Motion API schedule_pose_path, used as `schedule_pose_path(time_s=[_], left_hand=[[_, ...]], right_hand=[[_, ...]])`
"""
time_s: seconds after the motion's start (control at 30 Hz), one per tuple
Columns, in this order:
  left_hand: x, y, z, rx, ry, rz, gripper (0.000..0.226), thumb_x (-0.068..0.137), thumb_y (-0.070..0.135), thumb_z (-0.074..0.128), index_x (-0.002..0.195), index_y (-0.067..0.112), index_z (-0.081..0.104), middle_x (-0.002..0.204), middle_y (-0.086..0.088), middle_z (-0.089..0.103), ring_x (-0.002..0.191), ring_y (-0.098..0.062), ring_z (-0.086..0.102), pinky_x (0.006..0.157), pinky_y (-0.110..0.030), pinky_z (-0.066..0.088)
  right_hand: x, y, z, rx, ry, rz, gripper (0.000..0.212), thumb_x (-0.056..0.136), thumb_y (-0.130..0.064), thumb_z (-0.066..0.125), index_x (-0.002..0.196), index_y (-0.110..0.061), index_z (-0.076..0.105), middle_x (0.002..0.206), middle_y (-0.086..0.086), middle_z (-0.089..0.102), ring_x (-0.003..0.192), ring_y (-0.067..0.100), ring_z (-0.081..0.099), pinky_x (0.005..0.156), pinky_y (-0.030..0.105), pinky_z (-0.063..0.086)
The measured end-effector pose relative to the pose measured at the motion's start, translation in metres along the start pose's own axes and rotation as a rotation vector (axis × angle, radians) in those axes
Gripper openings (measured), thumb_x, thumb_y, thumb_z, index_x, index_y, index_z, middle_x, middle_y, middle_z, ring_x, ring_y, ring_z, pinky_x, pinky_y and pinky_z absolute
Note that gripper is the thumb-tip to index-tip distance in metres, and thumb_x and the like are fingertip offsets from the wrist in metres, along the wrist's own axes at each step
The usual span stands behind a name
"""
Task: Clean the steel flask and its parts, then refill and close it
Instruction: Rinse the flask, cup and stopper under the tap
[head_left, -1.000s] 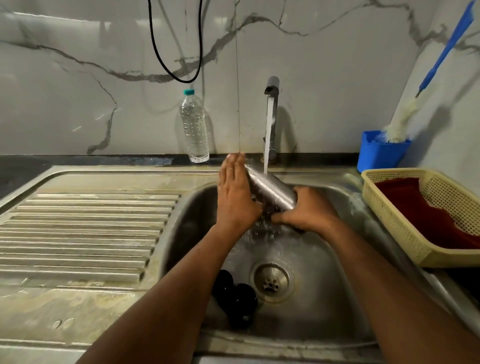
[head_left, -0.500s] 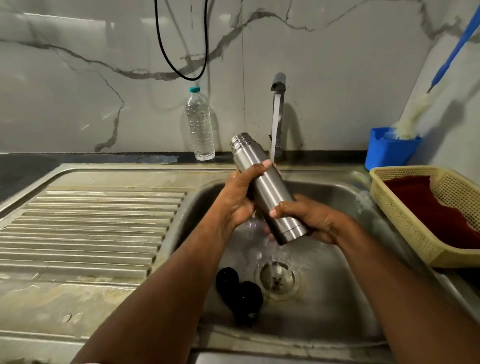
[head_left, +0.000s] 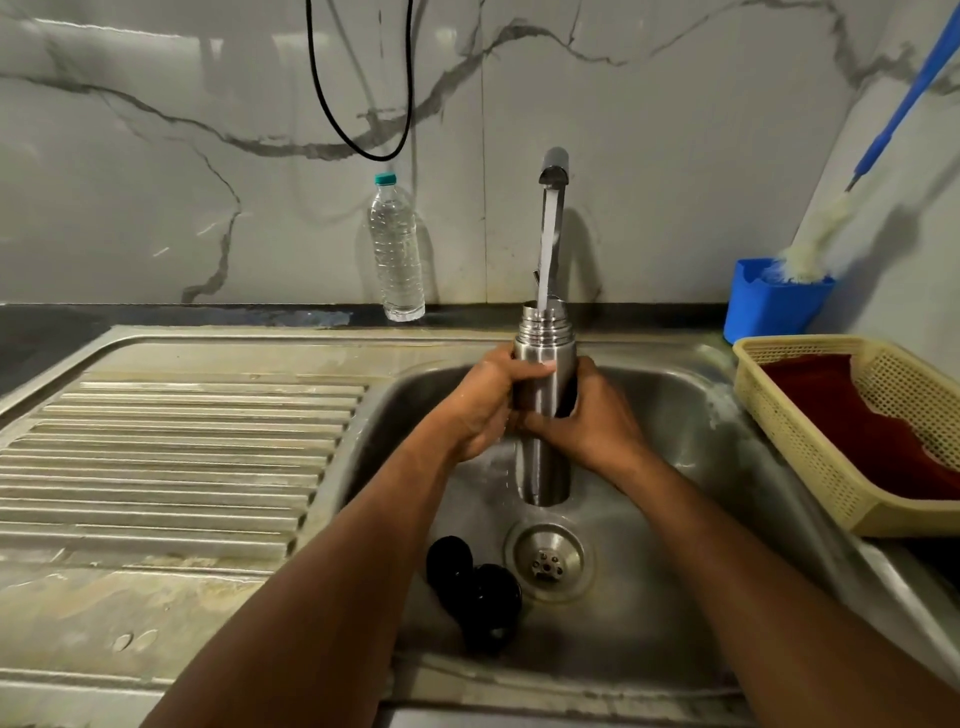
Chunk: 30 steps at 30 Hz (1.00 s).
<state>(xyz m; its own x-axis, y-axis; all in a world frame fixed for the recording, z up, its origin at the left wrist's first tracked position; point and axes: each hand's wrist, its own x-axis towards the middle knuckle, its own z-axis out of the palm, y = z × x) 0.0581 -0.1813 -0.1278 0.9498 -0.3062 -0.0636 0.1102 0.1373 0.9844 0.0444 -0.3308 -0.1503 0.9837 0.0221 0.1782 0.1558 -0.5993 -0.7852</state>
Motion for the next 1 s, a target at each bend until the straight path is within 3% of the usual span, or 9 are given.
schedule_pose_path(time_s=[0.1,0.17,0.3,0.4,0.53,0.67,1.0], left_hand=[[0.001,-0.004,-0.015,-0.057,0.040,0.064,0.035,0.088,0.027,0.066,0.120,0.015,0.071,0.111,-0.005,0.074,0.103,-0.022,0.067,0.086,-0.037,0.053],[0.005,-0.008,-0.025,-0.118,0.155,0.112,0.027,0.088,0.024,0.058,0.106,0.017,0.076,0.101,-0.002,0.077,0.100,-0.022,0.066,0.084,-0.037,0.051],[0.018,-0.018,-0.034,0.012,0.471,0.146,0.025,0.102,0.015,0.051,0.113,0.013,0.074,0.110,-0.006,0.078,0.097,-0.021,0.071,0.075,-0.030,0.053],[0.026,-0.023,-0.042,0.065,0.620,0.202,0.023,0.100,0.005,0.054,0.102,0.016,0.074,0.102,-0.006,0.077,0.090,-0.022,0.070,0.065,-0.022,0.050],[0.029,-0.026,-0.049,0.122,0.749,0.232,0.022,0.094,0.009,0.060,0.097,0.025,0.074,0.090,-0.002,0.079,0.083,-0.018,0.073,0.078,-0.035,0.056],[0.030,-0.028,-0.053,0.157,0.797,0.251,0.013,0.089,0.017,0.066,0.093,0.027,0.074,0.089,0.000,0.077,0.089,-0.018,0.075,0.091,-0.045,0.062],[0.029,-0.031,-0.054,0.247,0.804,0.232,0.016,0.089,0.016,0.070,0.095,0.030,0.073,0.091,0.004,0.076,0.091,-0.017,0.074,0.092,-0.046,0.062]], right_hand=[[0.001,-0.002,0.001,-0.037,-0.029,0.008,0.089,0.062,-0.045,0.094,0.136,-0.025,0.049,0.122,-0.004,0.066,0.107,0.017,0.067,0.091,0.041,0.059],[0.001,-0.007,0.002,-0.070,0.005,0.014,0.089,0.061,-0.046,0.095,0.136,-0.026,0.050,0.123,-0.005,0.066,0.106,0.017,0.067,0.090,0.040,0.059],[0.005,-0.012,-0.001,-0.046,0.076,0.034,0.088,0.062,-0.043,0.095,0.135,-0.027,0.049,0.123,-0.004,0.068,0.109,0.018,0.067,0.091,0.037,0.057],[0.005,-0.013,-0.006,-0.126,0.122,0.053,0.089,0.059,-0.047,0.095,0.132,-0.026,0.048,0.122,-0.001,0.069,0.107,0.022,0.068,0.091,0.044,0.059],[0.008,-0.014,-0.010,-0.211,0.094,0.037,0.087,0.061,-0.046,0.095,0.132,-0.024,0.050,0.119,-0.002,0.071,0.101,0.018,0.069,0.086,0.035,0.058],[0.011,-0.015,-0.009,-0.239,0.063,0.019,0.085,0.064,-0.043,0.095,0.133,-0.023,0.050,0.119,-0.001,0.070,0.099,0.015,0.068,0.084,0.030,0.056],[0.016,-0.027,-0.014,-0.252,0.125,-0.010,0.086,0.064,-0.045,0.094,0.132,-0.022,0.048,0.118,0.000,0.071,0.098,0.019,0.069,0.080,0.028,0.054]])
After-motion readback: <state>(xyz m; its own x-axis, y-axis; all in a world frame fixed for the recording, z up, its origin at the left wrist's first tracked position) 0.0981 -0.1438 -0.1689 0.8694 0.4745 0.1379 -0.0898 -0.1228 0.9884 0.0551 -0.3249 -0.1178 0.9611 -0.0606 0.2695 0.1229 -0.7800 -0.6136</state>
